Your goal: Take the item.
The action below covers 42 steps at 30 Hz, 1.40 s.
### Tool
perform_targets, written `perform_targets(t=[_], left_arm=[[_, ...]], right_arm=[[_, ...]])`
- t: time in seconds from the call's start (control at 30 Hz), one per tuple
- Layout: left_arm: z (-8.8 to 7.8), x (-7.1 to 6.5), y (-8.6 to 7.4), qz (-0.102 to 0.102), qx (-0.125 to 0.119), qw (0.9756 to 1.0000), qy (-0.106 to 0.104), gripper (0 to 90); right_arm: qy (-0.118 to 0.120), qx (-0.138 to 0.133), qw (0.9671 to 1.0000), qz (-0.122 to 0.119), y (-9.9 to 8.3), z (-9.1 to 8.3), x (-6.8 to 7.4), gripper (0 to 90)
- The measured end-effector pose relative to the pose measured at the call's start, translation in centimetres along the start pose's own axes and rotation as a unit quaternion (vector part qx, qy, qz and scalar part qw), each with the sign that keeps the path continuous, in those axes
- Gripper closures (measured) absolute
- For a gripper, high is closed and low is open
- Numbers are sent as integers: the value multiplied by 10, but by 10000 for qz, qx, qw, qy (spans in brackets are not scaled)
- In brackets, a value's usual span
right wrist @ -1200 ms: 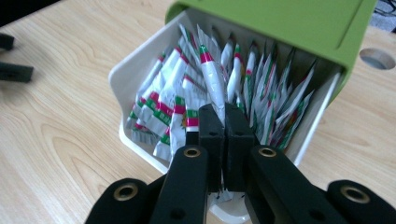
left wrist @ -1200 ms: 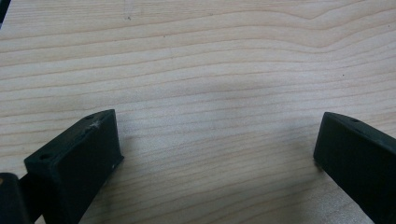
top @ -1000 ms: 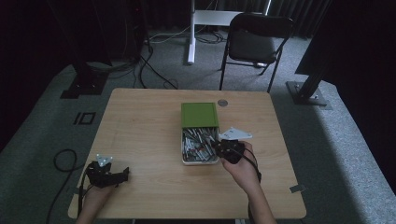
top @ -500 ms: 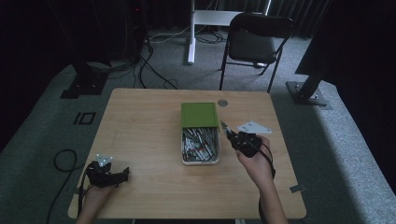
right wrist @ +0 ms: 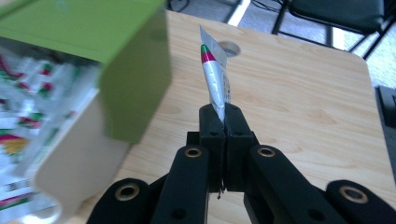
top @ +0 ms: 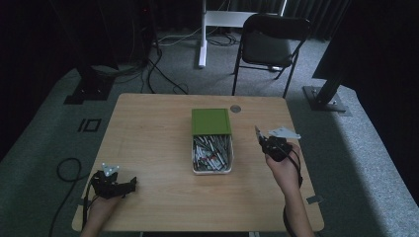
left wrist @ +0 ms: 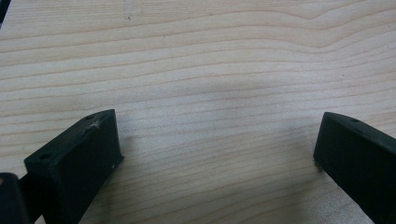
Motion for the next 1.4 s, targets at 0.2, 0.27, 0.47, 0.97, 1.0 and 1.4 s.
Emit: perform_targets(t=[0.2, 0.27, 0.47, 0.97, 1.0, 1.4], left_arm=[[0, 0, 0, -1, -4, 10000, 0, 14], [0, 0, 0, -1, 0, 10000, 0, 14], [0, 0, 0, 1, 0, 10000, 1, 13], [0, 0, 0, -1, -1, 10000, 1, 13], [0, 0, 0, -1, -1, 10000, 0, 14], [0, 0, 0, -1, -4, 10000, 1, 14]], right_arm=[[-331, 52, 9993, 135, -7, 18, -20, 890], [-490, 40, 9987, 133, -10, 24, -26, 889], [-834, 3, 9961, 295, -20, 45, -42, 888], [-883, 648, 9936, 267, -37, 98, -44, 887], [-833, 688, 9938, 269, -37, 100, -42, 885], [-79, 663, 9957, 648, -46, 119, -14, 805]])
Point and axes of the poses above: each handheld gripper's, and its own axes: z roughly forward along the jaws, y roughly out of its top, x roughly to its left, the point moved 2 cm from there along z, roughly forward along the jaws, and after that the axes turned 4 degrees about z, right-handed, at the moved point
